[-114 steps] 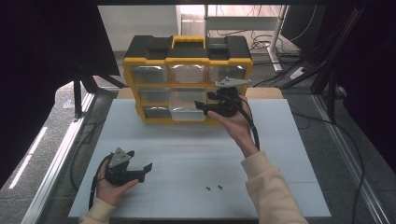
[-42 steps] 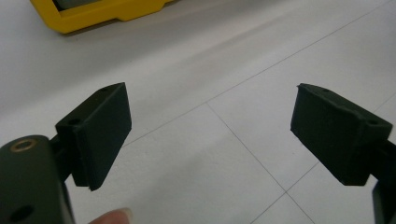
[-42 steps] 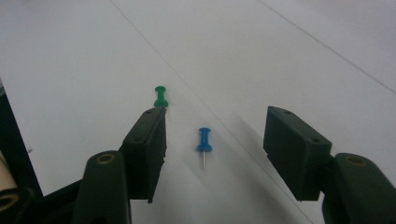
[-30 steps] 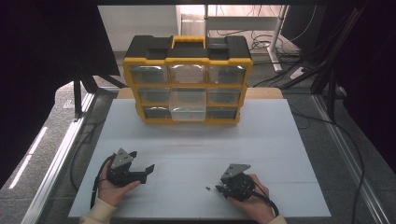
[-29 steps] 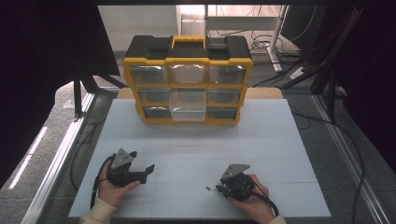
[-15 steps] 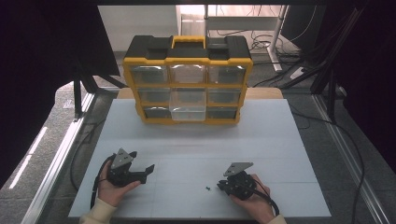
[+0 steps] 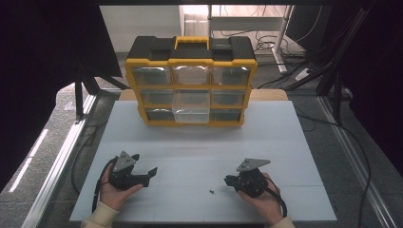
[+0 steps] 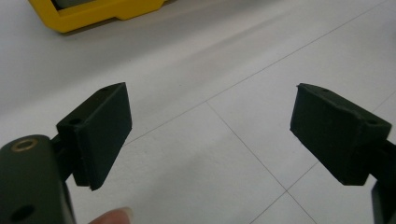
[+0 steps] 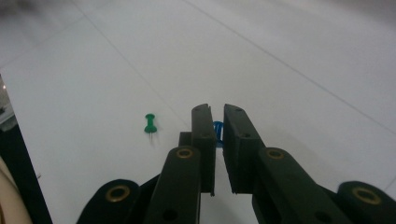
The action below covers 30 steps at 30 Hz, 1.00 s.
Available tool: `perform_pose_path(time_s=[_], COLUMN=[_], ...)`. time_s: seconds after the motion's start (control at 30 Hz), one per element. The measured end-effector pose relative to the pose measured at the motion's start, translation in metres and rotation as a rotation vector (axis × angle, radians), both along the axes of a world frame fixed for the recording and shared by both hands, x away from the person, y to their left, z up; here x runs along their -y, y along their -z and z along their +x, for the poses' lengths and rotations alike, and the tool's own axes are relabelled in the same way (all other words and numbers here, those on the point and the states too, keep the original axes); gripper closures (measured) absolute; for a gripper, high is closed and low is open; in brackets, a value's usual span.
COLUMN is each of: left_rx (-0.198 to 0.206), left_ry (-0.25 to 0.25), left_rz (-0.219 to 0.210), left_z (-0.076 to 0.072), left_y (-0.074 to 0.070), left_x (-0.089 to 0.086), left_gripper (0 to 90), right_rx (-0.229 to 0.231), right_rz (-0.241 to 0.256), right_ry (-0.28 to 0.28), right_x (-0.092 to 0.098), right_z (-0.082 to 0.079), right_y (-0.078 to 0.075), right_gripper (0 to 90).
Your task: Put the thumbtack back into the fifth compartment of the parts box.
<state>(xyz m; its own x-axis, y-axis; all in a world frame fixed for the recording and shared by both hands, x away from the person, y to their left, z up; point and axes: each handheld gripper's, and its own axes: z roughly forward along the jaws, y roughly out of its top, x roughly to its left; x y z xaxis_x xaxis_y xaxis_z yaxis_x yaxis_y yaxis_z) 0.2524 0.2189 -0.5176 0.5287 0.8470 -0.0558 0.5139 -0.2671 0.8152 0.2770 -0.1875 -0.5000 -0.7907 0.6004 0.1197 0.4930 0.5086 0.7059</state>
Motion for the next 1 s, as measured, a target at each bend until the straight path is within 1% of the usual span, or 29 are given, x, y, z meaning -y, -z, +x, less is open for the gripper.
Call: perform_pose_path(time_s=[0.2, 0.43, 0.57, 1.0], left_rx=[0.001, 0.001, 0.002, 0.001], left_ry=[-0.002, -0.002, -0.003, -0.003], left_rz=[0.000, -0.001, 0.000, -0.001], left_z=[0.000, 0.000, 0.000, 0.000], left_y=[0.000, 0.000, -0.001, 0.000], left_x=[-0.001, 0.000, -0.001, -0.001], left_gripper=[13.0, 13.0, 13.0, 13.0], right_rx=[0.014, 0.043, 0.069, 0.116], right_rz=[0.057, 0.101, 0.122, 0.150], right_ry=[0.027, 0.044, 0.051, 0.057], right_x=[0.005, 0.005, 0.004, -0.001], right_z=[0.005, 0.011, 0.014, 0.021], right_y=[-0.007, -0.018, -0.024, -0.045], right_gripper=[83.4, 83.3, 83.3, 83.3])
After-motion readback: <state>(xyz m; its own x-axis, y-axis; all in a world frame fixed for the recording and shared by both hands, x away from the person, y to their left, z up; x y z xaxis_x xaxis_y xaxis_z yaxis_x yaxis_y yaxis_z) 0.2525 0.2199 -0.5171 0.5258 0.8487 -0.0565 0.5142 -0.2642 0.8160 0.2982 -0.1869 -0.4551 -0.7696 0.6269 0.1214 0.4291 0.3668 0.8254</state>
